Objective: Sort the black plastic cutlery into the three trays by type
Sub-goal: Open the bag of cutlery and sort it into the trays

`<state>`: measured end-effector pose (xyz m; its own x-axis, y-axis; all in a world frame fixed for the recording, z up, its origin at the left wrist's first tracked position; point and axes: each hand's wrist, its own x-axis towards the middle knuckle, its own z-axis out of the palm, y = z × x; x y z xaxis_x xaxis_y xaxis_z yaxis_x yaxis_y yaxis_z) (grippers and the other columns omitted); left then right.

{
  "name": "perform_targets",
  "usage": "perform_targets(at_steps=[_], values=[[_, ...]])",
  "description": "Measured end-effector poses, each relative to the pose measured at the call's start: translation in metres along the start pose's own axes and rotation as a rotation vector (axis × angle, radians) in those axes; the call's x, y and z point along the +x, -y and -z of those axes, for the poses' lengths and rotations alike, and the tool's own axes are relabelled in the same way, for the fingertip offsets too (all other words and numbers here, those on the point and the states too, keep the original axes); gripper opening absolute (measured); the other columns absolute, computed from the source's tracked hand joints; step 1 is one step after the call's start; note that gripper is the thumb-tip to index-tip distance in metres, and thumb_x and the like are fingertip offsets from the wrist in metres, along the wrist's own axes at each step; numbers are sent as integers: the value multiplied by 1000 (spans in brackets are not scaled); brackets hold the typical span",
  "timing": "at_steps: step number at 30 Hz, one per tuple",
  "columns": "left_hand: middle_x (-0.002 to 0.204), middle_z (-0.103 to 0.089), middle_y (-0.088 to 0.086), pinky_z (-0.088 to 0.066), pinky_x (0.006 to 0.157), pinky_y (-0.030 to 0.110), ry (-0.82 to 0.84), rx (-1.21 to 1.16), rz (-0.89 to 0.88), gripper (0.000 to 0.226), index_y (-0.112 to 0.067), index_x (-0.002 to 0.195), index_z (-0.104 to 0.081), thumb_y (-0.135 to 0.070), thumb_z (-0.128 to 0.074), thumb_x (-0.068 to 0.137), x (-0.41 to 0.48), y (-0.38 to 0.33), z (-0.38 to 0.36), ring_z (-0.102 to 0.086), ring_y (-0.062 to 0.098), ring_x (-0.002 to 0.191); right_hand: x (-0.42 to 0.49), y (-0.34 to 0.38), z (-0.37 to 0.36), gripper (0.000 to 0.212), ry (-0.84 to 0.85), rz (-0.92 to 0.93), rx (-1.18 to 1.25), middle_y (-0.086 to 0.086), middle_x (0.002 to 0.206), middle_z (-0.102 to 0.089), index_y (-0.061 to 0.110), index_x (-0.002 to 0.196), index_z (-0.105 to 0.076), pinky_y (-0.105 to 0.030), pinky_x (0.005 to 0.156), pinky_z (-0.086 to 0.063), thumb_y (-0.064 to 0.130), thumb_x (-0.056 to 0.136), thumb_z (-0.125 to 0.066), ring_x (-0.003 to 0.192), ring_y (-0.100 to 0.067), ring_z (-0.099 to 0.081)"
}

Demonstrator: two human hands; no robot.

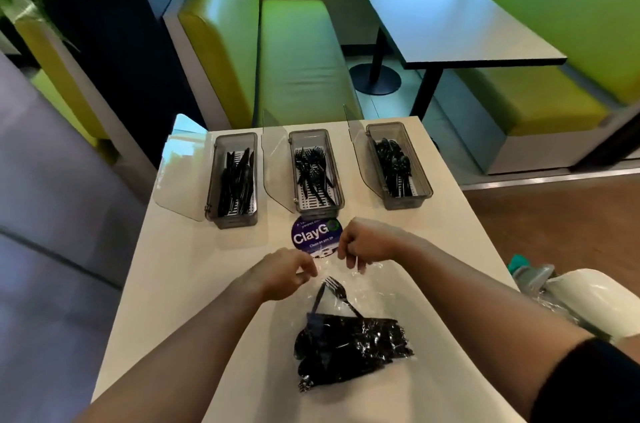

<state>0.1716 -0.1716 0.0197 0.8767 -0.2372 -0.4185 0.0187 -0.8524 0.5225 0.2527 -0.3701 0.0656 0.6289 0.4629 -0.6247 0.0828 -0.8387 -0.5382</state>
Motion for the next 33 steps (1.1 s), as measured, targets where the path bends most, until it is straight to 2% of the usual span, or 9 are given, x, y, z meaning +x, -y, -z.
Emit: perform_targets(at_steps=[7,12,15,18,22,25,27,30,33], values=[[104,-73,-8,-51,87,25,-153,45,-224,13,-23,102,-74,-21,-63,96,-19,-14,8,-65,9,95,9,16,-23,10,197,-105,-427,-14,92,-75,0,99,-64,-27,58,-55,9,98,-59,61,-18,-67],[97,-74,-5,-44,84,23,-307,42,-412,12,-20,100,-76,-25,-67,94,-22,-29,11,-64,11,89,7,16,-27,34,262,-268,-463,-7,65,-74,4,80,-59,-30,62,-54,32,90,-76,50,-15,-64],[93,-73,-6,-44,88,30,-377,35,-487,11,-21,97,-76,-26,-67,93,-22,-32,11,-62,12,90,8,11,-32,29,243,-247,-467,-8,81,-79,10,75,-66,-22,49,-46,33,85,-80,45,-10,-57],[95,-71,-6,-42,92,30,-413,26,-510,13,-20,98,-76,-27,-65,94,-21,-31,10,-59,12,94,7,5,-34,17,185,-202,-383,0,68,-70,10,84,-74,-17,40,-39,26,85,-78,39,-5,-50],[103,-65,-7,-42,96,31,-426,-2,-510,13,-25,100,-77,-30,-67,94,-19,-30,8,-54,12,102,7,-3,-40,11,209,-183,-269,2,53,-62,13,78,-71,-11,34,-33,18,88,-74,30,-4,-45],[114,-59,-10,-37,102,34,-437,-16,-474,11,-31,97,-76,-37,-72,89,-17,-28,5,-48,11,116,7,-7,-43,15,207,-121,-269,6,46,-60,12,74,-70,-15,40,-38,18,86,-77,35,-6,-48],[125,-53,-14,-36,105,35,-427,-85,-376,14,-38,94,-74,-46,-76,83,-16,-22,2,-41,9,125,7,-3,-40,14,147,-37,-287,3,58,-65,8,85,-75,-23,53,-43,22,85,-79,48,-10,-54],[136,-44,-17,-37,96,10,-362,-429,-211,19,-36,99,-74,-44,-78,82,-15,-16,1,-39,-2,125,7,2,-32,18,40,57,-324,-6,89,-71,9,99,-75,-29,68,-48,24,89,-74,78,-18,-62],[121,-65,-5,-50,85,12,-344,-755,-85,9,-23,103,-72,-25,-66,97,-12,-13,-2,-63,6,107,9,6,-28,12,16,129,-320,-11,90,-68,3,89,-71,-28,66,-45,15,91,-69,80,-17,-57]])
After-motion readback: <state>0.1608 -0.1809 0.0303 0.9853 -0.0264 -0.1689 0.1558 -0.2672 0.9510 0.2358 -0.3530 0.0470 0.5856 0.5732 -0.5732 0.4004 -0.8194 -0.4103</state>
